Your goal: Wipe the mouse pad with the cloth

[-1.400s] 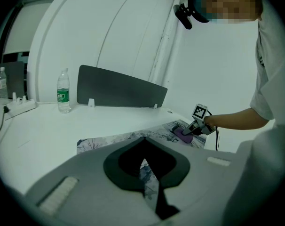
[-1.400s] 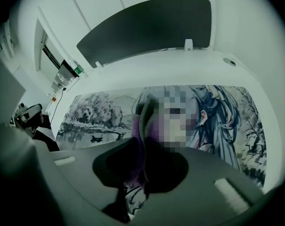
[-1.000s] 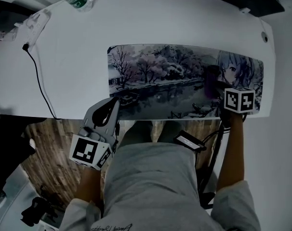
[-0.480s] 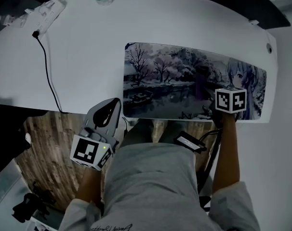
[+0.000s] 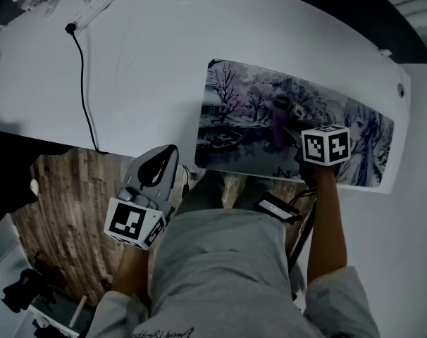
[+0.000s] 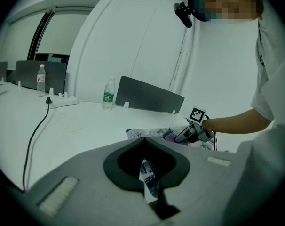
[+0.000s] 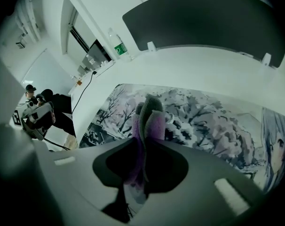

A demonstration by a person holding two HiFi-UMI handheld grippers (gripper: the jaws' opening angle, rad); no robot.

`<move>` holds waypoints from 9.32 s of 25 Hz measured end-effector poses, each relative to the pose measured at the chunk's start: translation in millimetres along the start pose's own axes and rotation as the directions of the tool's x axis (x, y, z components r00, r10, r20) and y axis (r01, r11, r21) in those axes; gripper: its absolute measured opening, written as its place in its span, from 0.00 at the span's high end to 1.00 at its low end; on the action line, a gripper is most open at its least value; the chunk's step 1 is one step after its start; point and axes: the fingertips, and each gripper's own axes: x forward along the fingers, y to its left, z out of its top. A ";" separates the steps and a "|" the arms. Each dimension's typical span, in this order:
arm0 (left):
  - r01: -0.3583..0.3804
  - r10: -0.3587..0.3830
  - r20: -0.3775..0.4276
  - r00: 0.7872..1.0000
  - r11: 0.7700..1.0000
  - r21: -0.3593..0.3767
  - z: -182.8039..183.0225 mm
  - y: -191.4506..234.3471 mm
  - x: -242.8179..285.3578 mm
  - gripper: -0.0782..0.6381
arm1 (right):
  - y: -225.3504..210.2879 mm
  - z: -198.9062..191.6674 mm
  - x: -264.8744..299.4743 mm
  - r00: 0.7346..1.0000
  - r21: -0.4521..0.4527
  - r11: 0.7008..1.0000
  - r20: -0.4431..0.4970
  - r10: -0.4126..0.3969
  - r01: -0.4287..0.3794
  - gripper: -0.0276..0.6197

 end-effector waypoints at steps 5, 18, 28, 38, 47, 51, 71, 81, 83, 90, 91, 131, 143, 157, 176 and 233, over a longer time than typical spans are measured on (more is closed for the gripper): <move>-0.045 0.045 0.015 0.999 0.999 -0.030 -4.1 13.0 -15.0 0.86 | 25.2 9.9 14.6 0.999 -0.051 0.998 -0.028 0.035 -0.036 0.85; -0.158 0.162 0.031 0.986 0.981 -0.108 -20.5 57.2 -59.5 0.87 | 107.1 38.0 62.7 0.990 -0.181 0.976 -0.089 0.105 -0.120 0.85; -0.184 0.196 0.059 0.979 0.970 -0.159 -22.9 65.7 -71.3 0.86 | 163.2 48.0 92.0 0.981 -0.247 0.953 -0.129 0.144 -0.173 0.85; -0.171 0.176 0.041 0.984 0.980 -0.100 -5.7 40.6 -51.1 0.86 | 158.7 54.2 71.0 0.972 -0.273 0.933 -0.042 0.233 -0.235 0.85; 0.052 -0.052 -0.007 0.999 0.998 0.038 14.7 -68.6 52.6 0.87 | 64.6 36.1 -36.2 0.964 -0.193 0.961 0.138 0.227 -0.199 0.85; 0.178 -0.175 -0.046 0.983 0.981 0.070 24.2 -144.0 102.2 0.86 | -5.6 6.0 -94.8 0.969 -0.139 0.981 0.191 0.157 -0.131 0.85; 0.448 -0.424 -0.162 0.891 0.881 0.152 5.5 -385.3 222.2 0.86 | -351.5 -236.5 -301.4 0.938 0.281 0.927 0.166 -0.303 0.249 0.85; 0.399 -0.371 -0.181 0.911 0.903 0.156 -0.7 -400.4 231.2 0.86 | -408.5 -273.5 -287.3 0.951 0.242 0.927 0.041 -0.306 0.287 0.85; 0.384 -0.356 -0.184 0.916 0.911 0.150 -2.0 -396.4 228.3 0.87 | -409.5 -275.0 -280.0 0.950 0.239 0.925 0.030 -0.312 0.296 0.85; 0.353 -0.332 -0.164 0.929 0.927 0.127 -7.6 -380.3 214.8 0.86 | -401.0 -274.0 -274.6 0.954 0.263 0.923 0.030 -0.299 0.281 0.85; 0.356 -0.335 -0.161 0.928 0.926 0.125 -7.7 -379.3 212.9 0.86 | -398.1 -272.6 -272.6 0.956 0.267 0.924 0.029 -0.292 0.274 0.85; 0.266 -0.258 -0.104 0.961 0.961 0.071 -6.4 -205.0 83.4 0.86 | -169.9 -179.2 -142.3 0.991 0.208 0.971 0.033 -0.131 0.121 0.85; 0.228 -0.225 -0.084 0.971 0.973 0.027 -19.8 -141.0 51.8 0.86 | -106.9 -150.4 -104.2 0.997 0.171 0.983 0.010 -0.072 0.069 0.85; 0.173 -0.172 -0.046 0.984 0.985 0.005 -18.2 -78.2 28.7 0.87 | -3.6 -110.3 -44.2 0.998 0.065 0.996 -0.021 0.065 -0.063 0.85; 0.063 -0.064 -0.023 0.998 0.997 -0.034 -22.8 -27.6 -2.4 0.86 | 112.8 -69.7 21.8 0.962 -0.110 0.958 -0.097 0.255 -0.265 0.85; 0.234 -0.232 -0.029 0.972 0.964 0.127 39.4 -200.3 73.2 0.87 | 32.6 -66.1 -141.9 0.952 -0.177 0.981 0.279 0.122 -0.074 0.85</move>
